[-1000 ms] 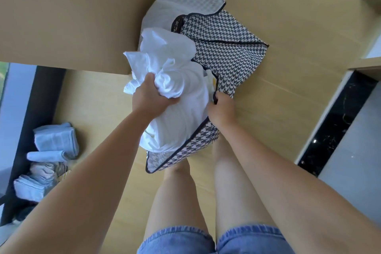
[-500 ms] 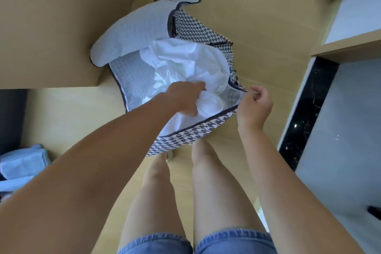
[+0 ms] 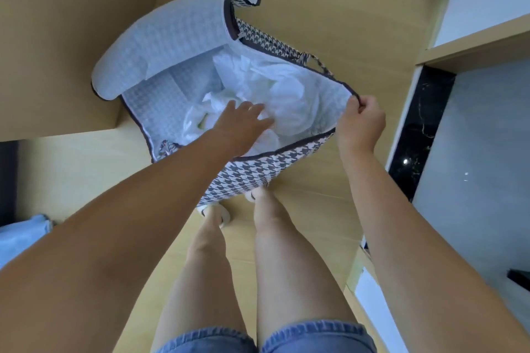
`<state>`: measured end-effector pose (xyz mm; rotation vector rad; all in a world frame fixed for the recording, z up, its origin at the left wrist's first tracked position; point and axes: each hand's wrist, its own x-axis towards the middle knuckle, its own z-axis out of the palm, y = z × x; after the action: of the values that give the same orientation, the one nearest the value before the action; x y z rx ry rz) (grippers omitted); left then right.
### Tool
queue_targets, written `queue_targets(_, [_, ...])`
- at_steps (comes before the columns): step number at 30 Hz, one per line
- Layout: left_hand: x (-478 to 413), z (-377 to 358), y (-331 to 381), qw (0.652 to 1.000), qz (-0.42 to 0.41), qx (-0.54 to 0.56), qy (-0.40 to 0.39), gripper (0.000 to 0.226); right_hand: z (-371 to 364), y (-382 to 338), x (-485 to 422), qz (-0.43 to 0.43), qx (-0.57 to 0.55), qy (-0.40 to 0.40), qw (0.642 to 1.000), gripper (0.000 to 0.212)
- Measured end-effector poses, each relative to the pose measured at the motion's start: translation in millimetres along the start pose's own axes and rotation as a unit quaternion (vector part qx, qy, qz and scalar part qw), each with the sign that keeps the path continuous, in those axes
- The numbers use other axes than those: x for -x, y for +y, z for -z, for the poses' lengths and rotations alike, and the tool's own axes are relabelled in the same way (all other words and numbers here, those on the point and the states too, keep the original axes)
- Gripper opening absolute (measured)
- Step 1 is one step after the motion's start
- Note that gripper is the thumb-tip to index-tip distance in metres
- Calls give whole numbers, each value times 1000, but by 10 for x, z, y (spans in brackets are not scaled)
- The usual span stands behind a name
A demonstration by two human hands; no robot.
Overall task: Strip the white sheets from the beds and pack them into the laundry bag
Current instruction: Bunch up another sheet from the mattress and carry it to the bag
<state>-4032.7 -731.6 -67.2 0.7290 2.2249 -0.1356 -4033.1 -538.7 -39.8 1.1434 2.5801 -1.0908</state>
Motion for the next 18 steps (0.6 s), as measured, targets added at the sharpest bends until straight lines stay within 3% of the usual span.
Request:
queue_targets(2, [-26,55,40,991,47,123,-1,58,40,-73,-116,13,5,6,1000,14])
queue_targets(3, [-22,120,76,968,75,238,-5,50,50,-102,-154,19,7,5,1000,14])
queue_targets(4, [-12,206,118,924,102,369,-23,43,48,-124,-177,22,10,0,1000,15])
queue_targets(6, [65,351,198,804,120,578,-71,52,25,-139,-203,23,21,-12,999,14])
queue_targets(7, [155,417,209,781,113,609,-84,59,14,-129,-208,19,31,-17,999,14])
queue_targets(8, [254,456,200,792,98,595,-93,66,13,-111,-208,13,40,-19,999,14])
queue_targets(11, [557,325,102,914,56,376,-141,81,33,19,-204,-2,48,-29,998,12])
queue_targets(13, [690,183,49,959,47,233,-156,59,64,99,-169,5,48,-45,998,14])
queue_targets(15, [767,122,12,972,52,178,-143,34,80,125,-121,26,56,-64,996,18])
queue_targets(17, [790,77,9,962,63,229,-134,39,77,95,-87,38,57,-70,995,21])
queue_targets(18, [794,58,22,947,58,277,-154,54,70,59,-79,35,52,-67,996,21])
